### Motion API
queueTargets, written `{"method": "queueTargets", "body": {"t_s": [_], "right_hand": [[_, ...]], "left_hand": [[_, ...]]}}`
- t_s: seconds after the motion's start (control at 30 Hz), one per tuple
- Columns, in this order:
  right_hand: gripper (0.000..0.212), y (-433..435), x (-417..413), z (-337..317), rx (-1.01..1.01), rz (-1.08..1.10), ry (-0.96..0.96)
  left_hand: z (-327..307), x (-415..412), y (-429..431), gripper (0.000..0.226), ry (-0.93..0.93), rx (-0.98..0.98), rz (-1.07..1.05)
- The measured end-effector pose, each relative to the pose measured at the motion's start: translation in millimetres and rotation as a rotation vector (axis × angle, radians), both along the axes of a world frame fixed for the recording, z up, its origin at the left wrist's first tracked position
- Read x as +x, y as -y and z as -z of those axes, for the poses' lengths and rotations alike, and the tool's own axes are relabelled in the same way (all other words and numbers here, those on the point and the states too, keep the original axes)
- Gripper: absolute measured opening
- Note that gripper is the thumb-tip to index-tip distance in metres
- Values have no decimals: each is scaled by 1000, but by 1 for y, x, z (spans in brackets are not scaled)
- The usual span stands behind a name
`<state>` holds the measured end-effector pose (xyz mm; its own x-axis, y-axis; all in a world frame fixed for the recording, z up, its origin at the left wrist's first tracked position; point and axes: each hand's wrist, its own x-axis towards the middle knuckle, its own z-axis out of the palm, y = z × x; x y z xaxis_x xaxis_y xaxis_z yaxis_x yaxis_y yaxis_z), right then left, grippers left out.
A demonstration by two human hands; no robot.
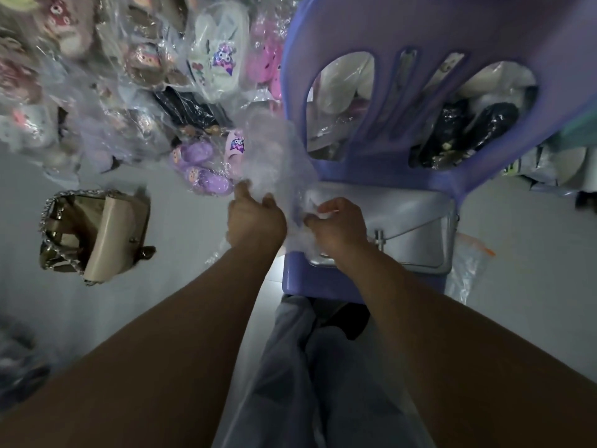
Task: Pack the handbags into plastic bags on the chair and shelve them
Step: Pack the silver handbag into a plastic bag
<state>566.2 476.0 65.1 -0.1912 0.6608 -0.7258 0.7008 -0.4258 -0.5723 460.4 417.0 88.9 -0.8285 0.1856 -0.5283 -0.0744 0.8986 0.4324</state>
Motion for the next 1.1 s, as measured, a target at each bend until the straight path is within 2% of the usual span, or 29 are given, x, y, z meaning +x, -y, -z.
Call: {"method": "queueTargets", "body": {"t_s": [0.07, 0.17, 0.27, 0.37, 0.47, 0.57, 0.77, 0.87, 0.97, 1.03, 1.1], "right_hand": [[26, -3, 1, 1, 9, 92, 41], [41, -8, 6, -1, -92, 176, -32], [23, -15, 16, 5, 43, 195, 3], [4, -18, 29, 12, 280, -5, 88], [45, -19, 33, 17, 372, -395, 130], [81, -19, 28, 19, 350, -764, 243], [123, -35, 16, 30, 263, -983, 392], [138, -43, 10, 34, 257, -1043, 461], [151, -47, 3, 39, 340, -1110, 534], [148, -50, -1, 40, 385, -1162, 559], [134, -51, -2, 40, 398, -1169, 555]], "left_hand": [[-7, -4, 3, 54, -232, -48, -6], [-13, -7, 8, 55, -521, -41, 33], [-12, -9, 14, 49, -635, -102, 155], [-5, -5, 18, 60, -685, -168, 271], [4, 7, 20, 73, -653, -268, 365], [10, 18, 26, 84, -555, -333, 413], [30, 18, 49, 94, -442, -445, 477], [37, 15, 60, 97, -408, -462, 482], [41, 10, 71, 102, -379, -464, 473], [41, 5, 77, 101, -380, -465, 459], [42, 0, 80, 100, -363, -475, 429]]}}
